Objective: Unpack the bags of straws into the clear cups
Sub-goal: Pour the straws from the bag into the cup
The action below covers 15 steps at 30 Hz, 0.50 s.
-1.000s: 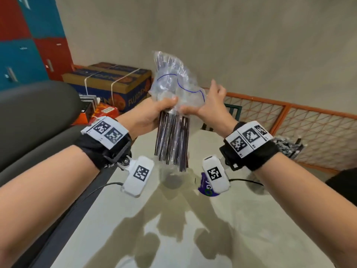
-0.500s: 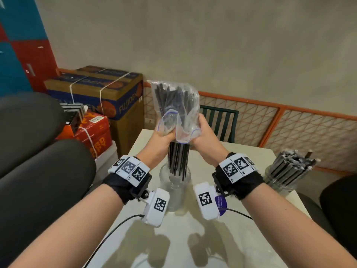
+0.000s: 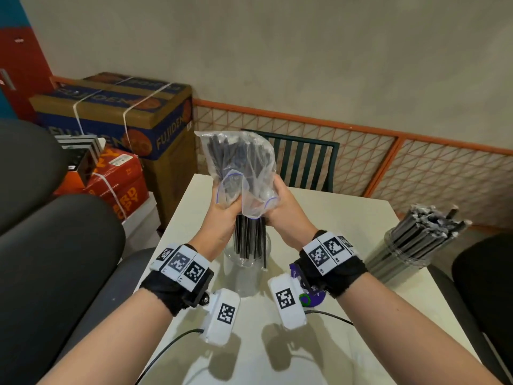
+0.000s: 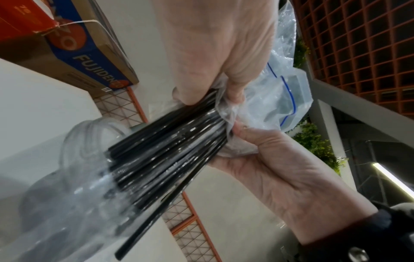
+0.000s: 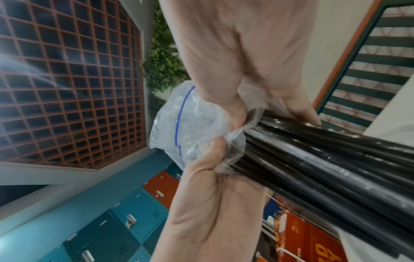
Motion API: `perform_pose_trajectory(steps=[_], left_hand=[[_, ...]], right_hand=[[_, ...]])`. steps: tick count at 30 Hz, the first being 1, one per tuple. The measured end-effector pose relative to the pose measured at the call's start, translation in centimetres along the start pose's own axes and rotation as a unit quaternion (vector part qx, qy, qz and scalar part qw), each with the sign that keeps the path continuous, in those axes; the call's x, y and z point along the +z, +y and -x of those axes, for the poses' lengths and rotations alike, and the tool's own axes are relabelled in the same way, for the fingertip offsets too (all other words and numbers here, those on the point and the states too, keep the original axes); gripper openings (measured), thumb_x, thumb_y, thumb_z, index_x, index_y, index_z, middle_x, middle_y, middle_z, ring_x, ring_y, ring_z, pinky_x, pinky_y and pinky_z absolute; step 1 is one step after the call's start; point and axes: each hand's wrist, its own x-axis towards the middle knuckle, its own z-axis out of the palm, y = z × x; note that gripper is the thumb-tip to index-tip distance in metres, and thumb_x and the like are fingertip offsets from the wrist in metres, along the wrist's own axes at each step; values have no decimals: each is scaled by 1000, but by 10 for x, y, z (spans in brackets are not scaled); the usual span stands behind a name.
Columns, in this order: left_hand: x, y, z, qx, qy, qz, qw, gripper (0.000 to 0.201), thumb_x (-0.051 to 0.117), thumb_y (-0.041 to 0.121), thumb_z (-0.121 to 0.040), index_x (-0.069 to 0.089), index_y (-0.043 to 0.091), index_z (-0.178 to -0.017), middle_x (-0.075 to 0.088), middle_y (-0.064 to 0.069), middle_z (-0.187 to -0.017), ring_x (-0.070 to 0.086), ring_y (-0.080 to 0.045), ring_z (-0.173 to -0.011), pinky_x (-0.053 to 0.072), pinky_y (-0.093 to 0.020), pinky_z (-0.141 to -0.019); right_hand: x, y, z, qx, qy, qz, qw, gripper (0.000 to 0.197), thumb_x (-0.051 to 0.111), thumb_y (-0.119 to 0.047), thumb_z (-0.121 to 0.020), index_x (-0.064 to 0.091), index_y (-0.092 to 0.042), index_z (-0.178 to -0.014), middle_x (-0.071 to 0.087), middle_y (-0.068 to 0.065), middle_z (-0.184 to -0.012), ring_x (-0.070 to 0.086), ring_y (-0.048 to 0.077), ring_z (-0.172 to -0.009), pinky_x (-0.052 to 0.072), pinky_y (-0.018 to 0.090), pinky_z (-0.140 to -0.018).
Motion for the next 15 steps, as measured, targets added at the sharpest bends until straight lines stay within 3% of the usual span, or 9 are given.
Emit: perform_pose_trajectory(steps=[2, 5, 9, 12, 15], left_hand=[[3, 13, -2, 28, 10, -1, 1000, 69, 75, 16, -70, 43, 5, -131, 60, -18, -123, 59, -32, -113, 47, -51, -98], [8, 34, -4, 66, 16, 8, 998, 58, 68, 11, -74, 45, 13, -128, 62, -11, -120, 60, -28, -113, 50, -41, -95], [9, 44, -5, 74, 26, 8, 997, 71, 70, 14, -72, 39, 3, -136, 59, -18, -124, 60, -29, -113, 51, -40, -93], [7, 38, 1, 53, 37, 4, 998, 72, 69, 14, -73, 37, 7, -137, 56, -19, -129, 58, -31, -116, 48, -47, -99], [5, 23, 6, 39, 36, -8, 999, 59, 66, 6, -76, 43, 8, -131, 57, -18, -127, 58, -31, -115, 46, -50, -100]], right_hand=[[0, -11, -4, -22, 1, 5, 1000, 53, 61, -3, -88, 43, -19, -135, 64, 4, -123, 64, 8, -97, 51, 13, -68], [2, -26, -10, -54, -1, -6, 999, 54, 60, -1, -89, 42, -22, -136, 63, 4, -125, 64, 14, -107, 54, 21, -78], [8, -29, -13, -72, 10, -35, 997, 57, 60, 2, -88, 42, -21, -137, 63, 4, -127, 63, 17, -112, 52, 36, -96], [9, -17, -11, -63, 15, -41, 997, 56, 60, 2, -88, 43, -21, -136, 63, 3, -127, 63, 17, -113, 50, 41, -99], [6, 0, -3, -50, 17, -44, 998, 59, 61, 4, -86, 43, -25, -135, 63, 2, -127, 62, 16, -114, 49, 43, -100]])
